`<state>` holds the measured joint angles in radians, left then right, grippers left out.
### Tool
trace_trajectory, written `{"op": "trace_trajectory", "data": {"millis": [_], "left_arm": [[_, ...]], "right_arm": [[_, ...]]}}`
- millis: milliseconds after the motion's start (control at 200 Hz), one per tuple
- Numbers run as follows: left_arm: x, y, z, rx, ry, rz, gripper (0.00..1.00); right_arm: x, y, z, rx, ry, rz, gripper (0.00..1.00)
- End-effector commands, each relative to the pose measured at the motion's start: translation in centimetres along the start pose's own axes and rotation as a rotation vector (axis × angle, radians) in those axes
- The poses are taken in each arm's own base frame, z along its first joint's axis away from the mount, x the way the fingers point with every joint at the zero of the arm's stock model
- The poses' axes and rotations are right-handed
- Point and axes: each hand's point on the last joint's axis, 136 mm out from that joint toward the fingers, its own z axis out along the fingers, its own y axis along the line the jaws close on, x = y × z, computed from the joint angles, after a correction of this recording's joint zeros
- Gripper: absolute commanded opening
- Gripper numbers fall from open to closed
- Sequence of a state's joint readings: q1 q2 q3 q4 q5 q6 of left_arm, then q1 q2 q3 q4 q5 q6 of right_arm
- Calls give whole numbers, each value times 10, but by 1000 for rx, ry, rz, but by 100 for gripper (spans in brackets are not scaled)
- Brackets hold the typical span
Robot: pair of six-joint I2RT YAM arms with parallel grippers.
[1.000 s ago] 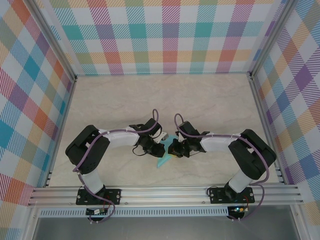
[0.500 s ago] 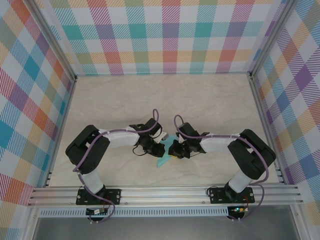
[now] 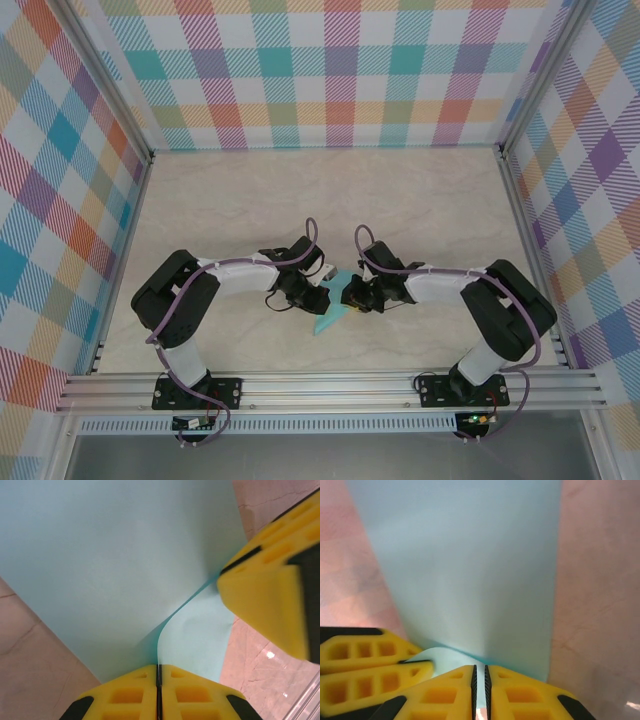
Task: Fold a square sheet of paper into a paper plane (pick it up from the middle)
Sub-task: Third fold the triangle at the center of the table.
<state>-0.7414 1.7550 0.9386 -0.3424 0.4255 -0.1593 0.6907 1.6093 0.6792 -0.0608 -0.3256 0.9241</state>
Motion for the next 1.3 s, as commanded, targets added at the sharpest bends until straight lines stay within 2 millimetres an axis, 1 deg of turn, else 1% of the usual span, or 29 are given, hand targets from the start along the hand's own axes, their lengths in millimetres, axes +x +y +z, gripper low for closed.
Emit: {"op": "trace_trajectory", "data": {"millis": [0, 40, 80, 165, 220, 285, 370, 485, 635, 720, 790, 895, 1005, 1075, 1145, 1295], "left_arm": [[9, 16, 5, -61, 43, -9, 9], [10, 17, 5, -63, 43, -10, 9], [10, 17, 6, -63, 44, -9, 9], [10, 17, 6, -64, 44, -8, 8], [9, 16, 6, -63, 43, -7, 8], [10, 17, 6, -63, 43, -8, 8], [10, 17, 6, -64, 44, -6, 8], [11, 17, 6, -64, 46, -6, 8], [10, 18, 5, -67, 42, -4, 8], [11, 17, 5, -68, 42, -6, 8], [10, 18, 5, -69, 40, -7, 8], [11, 18, 5, -70, 44, -5, 8], [11, 17, 4, -67, 41, -4, 8], [10, 17, 4, -67, 39, -2, 8], [10, 17, 5, -67, 41, -5, 8], [10, 17, 4, -66, 39, -4, 8]], "right_arm": [[9, -27, 6, 88, 27, 15, 15], [10, -29, 6, 96, 29, 17, 15], [9, -27, 4, 92, 26, 14, 15], [6, -11, -3, 44, 14, -8, 15], [0, 2, -9, 3, -5, -23, 16], [-7, 12, -16, -36, -28, -28, 16], [-14, 15, -22, -58, -48, -25, 16], [-14, 8, -16, -54, -29, -12, 16], [-2, -16, -1, -18, 14, 39, 15], [1, -28, 0, 25, 11, 53, 15], [-1, -29, -4, 51, 1, 45, 15], [-6, -15, -14, 31, -18, 18, 15], [-11, 8, -26, -34, -44, -15, 16], [-9, 22, -30, -97, -40, -36, 16], [-7, 31, -29, -129, -32, -48, 16], [-1, 38, -17, -161, 3, -48, 16]]}}
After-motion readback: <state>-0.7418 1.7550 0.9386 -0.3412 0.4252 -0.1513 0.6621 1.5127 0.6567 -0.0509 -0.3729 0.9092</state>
